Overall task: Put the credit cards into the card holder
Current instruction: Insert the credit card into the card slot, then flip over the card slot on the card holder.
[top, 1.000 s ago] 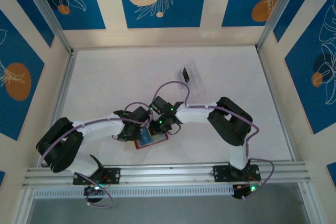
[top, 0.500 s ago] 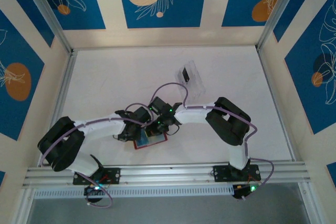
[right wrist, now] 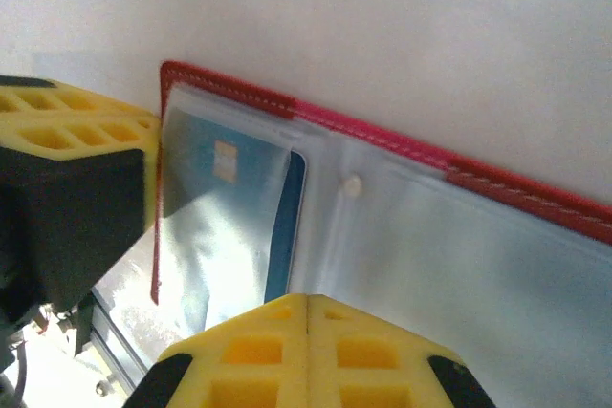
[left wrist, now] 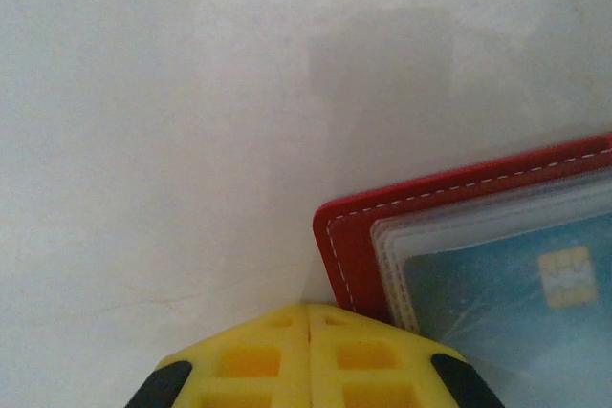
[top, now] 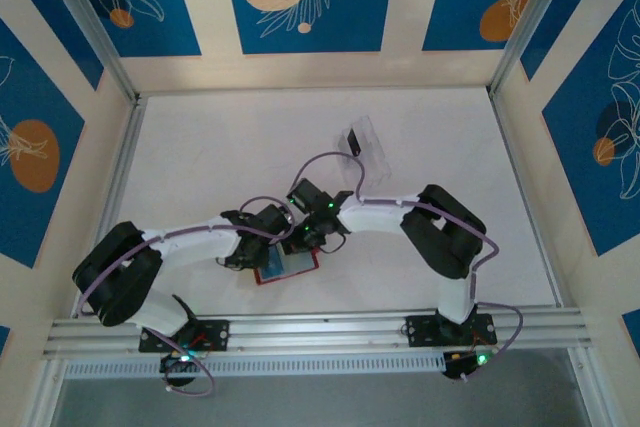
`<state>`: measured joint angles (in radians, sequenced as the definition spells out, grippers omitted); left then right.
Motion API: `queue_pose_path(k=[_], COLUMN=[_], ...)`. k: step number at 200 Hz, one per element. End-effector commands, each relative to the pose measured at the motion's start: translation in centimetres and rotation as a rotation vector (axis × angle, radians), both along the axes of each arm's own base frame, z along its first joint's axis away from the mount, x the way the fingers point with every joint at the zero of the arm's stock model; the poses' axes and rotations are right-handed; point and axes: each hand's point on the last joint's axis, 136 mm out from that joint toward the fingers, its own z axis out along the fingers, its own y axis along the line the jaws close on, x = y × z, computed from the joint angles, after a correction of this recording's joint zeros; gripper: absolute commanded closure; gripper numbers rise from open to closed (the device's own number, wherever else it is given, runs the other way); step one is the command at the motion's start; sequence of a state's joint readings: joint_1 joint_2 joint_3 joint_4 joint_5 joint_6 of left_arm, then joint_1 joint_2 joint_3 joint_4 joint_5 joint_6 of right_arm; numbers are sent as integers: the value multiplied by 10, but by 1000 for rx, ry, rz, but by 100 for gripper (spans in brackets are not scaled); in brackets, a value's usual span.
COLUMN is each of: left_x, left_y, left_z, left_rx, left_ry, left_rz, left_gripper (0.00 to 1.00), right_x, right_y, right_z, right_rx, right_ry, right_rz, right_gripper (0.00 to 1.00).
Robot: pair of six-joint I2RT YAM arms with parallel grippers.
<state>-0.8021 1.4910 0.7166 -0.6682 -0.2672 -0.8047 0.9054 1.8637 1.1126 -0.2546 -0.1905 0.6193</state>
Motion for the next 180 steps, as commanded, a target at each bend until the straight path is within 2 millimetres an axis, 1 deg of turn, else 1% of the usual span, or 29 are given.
queue_pose_path(k=[1, 29, 48, 64, 83, 112, 126, 153, 180], left_x=[25, 29, 32, 34, 35, 34, 33, 33, 34], left_y=[-48, -56, -59, -61, -60, -60, -59, -60, -63], left_z=[-21, -18, -15, -12, -10, -11, -12, -12, -10], left_rx=[-183, -199, -206, -206, -203, -202, -203, -206, -217], left_ry=[-64, -66, -72, -77, -81, -78, -77, -75, -80], left_rz=[-26, -31, -34, -37, -37, -36, -35, -40, -51], left_gripper=[94, 94, 94, 94, 94, 94, 94, 94, 94], right_x=[15, 28, 31, 33, 30, 19, 13, 5, 0], right_y=[-28, -39, -41, -41, -37, -31, -27, -18, -6], right_z=[6, -1, -8, -12, -16, -29, -32, -30, -19], right_rx=[-66, -133, -164, -183, -188, -220, -216, -170, -49], right_ry=[-33, -55, -62, -68, -64, -45, -30, 11, 81], right_rz=[-20, -30, -32, -31, -17, 13, 23, 37, 31], right_gripper=[100, 100, 100, 98, 98, 100, 100, 100, 100])
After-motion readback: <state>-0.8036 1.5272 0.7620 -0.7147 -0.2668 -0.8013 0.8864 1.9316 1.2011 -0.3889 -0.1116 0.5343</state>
